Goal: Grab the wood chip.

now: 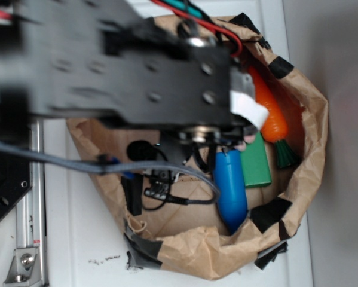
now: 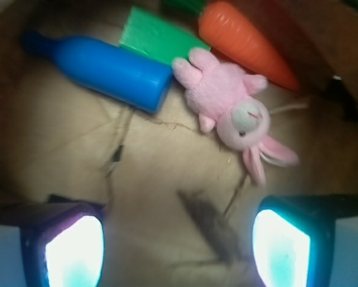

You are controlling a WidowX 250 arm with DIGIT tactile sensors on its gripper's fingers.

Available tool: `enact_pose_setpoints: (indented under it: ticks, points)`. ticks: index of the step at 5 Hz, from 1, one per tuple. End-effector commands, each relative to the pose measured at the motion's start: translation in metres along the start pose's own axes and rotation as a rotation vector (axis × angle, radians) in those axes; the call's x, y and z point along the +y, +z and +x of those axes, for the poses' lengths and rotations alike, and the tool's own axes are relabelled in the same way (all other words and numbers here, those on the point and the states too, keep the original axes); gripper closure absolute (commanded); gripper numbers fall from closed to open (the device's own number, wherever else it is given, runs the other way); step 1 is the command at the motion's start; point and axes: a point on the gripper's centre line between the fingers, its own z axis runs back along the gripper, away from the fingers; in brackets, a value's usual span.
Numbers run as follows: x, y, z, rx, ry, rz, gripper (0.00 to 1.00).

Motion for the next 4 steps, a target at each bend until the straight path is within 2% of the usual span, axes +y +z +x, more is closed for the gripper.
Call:
enact_pose_setpoints:
  ticks: [1,2,3,4]
  points:
    - [-0.004,-0.035,-0.031,0.019,-0.123,0.042,0.0]
    - [0.007,-0.045,-0.044,-0.005,-0.145,0.001,0.0]
    - [0.011,-0.059,-0.042,0.021,-0.154,0.003,0.0]
    - [0.006,-0.064,-0.038,0.017,-0.161,0.026,0.0]
